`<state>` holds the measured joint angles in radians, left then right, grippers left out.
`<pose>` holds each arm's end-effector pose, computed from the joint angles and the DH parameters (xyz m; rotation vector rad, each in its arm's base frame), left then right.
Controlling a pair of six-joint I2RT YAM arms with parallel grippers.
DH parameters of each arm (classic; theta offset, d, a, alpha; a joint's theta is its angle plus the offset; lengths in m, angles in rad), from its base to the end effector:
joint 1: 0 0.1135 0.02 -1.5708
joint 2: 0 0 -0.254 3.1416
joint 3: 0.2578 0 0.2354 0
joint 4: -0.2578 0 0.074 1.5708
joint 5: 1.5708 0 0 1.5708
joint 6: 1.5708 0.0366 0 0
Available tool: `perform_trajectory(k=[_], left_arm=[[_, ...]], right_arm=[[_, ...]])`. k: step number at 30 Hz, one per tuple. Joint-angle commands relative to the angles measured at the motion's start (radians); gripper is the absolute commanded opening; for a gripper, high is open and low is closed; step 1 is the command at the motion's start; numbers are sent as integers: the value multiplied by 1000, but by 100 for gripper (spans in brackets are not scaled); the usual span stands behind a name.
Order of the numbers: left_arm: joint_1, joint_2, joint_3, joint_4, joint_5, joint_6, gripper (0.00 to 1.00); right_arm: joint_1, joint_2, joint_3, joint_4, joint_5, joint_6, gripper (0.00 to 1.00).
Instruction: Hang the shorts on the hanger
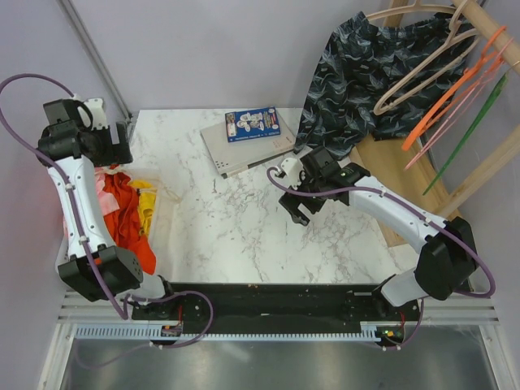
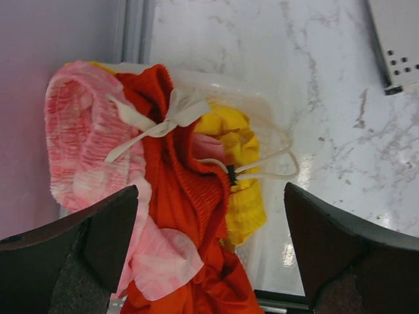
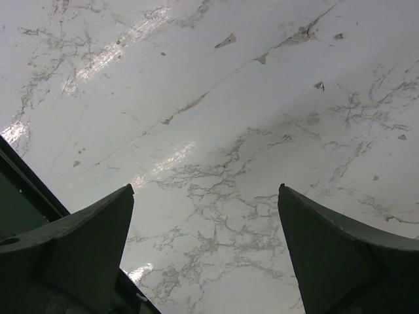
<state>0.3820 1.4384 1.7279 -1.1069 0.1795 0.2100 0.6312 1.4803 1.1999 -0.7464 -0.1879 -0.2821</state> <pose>0.2462 0.0919 0.4075 -0.1195 2.3693 0.0695 0.2295 0.1762 0.2671 -1.2143 2.3160 0.3692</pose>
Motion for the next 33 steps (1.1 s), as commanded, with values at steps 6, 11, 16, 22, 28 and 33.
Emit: perform_trajectory(k=[6, 11, 16, 22, 28, 33], left_arm=[[156, 28, -62, 149, -170, 227, 99], [178, 76, -59, 217, -178, 301, 93], [179, 132, -54, 214, -147, 313, 84], [196, 181, -83, 183, -61, 275, 77], [205, 183, -5, 116, -12, 282, 14], [204, 137, 172, 59, -34, 279, 2]], right_arm=[[4, -2, 30, -24, -93, 3, 98], [4, 3, 44, -31, -107, 0, 98], [2, 3, 43, -44, -97, -9, 98], [4, -11, 35, -47, -90, -15, 98], [4, -21, 26, -44, -87, -20, 98], [4, -35, 12, -33, -91, -19, 98]])
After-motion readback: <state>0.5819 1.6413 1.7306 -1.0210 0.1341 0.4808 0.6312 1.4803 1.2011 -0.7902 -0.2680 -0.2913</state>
